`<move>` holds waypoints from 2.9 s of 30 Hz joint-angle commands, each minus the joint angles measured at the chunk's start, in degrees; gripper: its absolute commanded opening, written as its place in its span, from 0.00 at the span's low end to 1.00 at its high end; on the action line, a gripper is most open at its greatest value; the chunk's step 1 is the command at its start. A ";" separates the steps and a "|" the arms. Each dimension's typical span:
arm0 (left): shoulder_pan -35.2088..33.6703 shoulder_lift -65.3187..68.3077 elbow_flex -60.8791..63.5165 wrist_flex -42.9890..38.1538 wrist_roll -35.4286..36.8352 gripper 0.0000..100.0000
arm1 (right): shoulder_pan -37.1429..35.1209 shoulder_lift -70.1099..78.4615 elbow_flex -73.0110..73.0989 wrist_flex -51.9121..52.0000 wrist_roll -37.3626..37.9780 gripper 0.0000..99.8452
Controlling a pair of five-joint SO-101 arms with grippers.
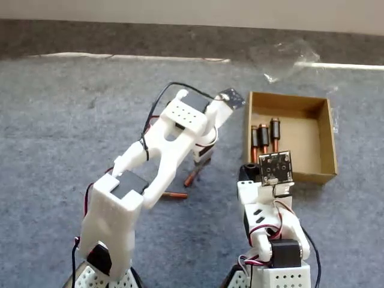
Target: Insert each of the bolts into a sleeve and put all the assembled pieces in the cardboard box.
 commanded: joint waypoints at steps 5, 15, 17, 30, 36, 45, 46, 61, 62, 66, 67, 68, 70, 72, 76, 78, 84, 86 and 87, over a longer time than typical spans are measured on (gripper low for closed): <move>0.84 -0.22 -4.00 0.35 3.96 0.15 | 0.66 -0.48 -0.84 -2.24 0.44 0.01; 0.84 -0.22 -0.40 -6.15 8.00 0.15 | 0.66 -0.48 -0.84 -2.24 0.44 0.01; 0.92 -0.22 0.48 -7.38 8.00 0.15 | 0.66 -0.48 -0.84 -2.24 0.44 0.01; 3.47 -0.13 5.23 -11.34 8.09 0.15 | 2.68 -0.48 -0.75 -2.24 0.35 0.01; 2.86 -0.13 6.73 -12.22 8.09 0.15 | 2.68 -0.48 -0.75 -2.24 0.26 0.01; 2.86 -0.13 11.30 -17.93 8.09 0.15 | 2.68 -0.48 -0.75 -2.24 0.26 0.01; 2.86 -0.22 11.38 -18.02 8.09 0.15 | 2.68 -0.48 -0.75 -2.24 0.26 0.01; 2.86 -0.40 12.35 -21.71 8.09 0.01 | 2.59 -0.48 -0.66 -2.24 0.44 0.01; 2.86 -0.66 12.35 -21.63 8.09 0.00 | 2.59 -0.48 -0.66 -2.24 0.44 0.01; 2.77 -1.89 12.26 -21.63 8.00 0.00 | 2.51 -0.48 -0.66 -2.24 0.44 0.01; 2.77 -2.77 12.53 -21.63 7.91 0.00 | 2.51 -0.48 -0.66 -2.24 0.44 0.01; 2.77 -3.82 12.53 -21.19 7.91 0.00 | 2.51 -0.48 -0.66 -2.24 0.44 0.01; 2.42 -6.29 12.00 -18.37 7.91 0.00 | 2.51 -0.48 -0.75 -2.24 0.44 0.01; 2.15 -8.92 12.00 -16.35 7.91 0.00 | 2.51 -0.48 -0.75 -2.24 0.44 0.01; 1.19 -13.41 12.53 -13.45 7.91 0.00 | 2.51 -0.48 -0.75 -2.24 0.44 0.01; 0.22 -15.16 12.53 -12.31 7.91 0.00 | 2.51 -0.48 -0.75 -2.24 0.44 0.01; -2.24 -19.56 12.53 -9.23 7.91 0.00 | 2.51 -0.48 -0.75 -2.24 0.35 0.01; -2.59 -21.58 12.53 -8.00 7.91 0.00 | 1.89 -0.48 -0.75 -2.24 0.26 0.01; -2.59 -22.73 12.53 -7.21 7.82 0.00 | 1.01 -0.48 -0.66 -2.24 0.44 0.01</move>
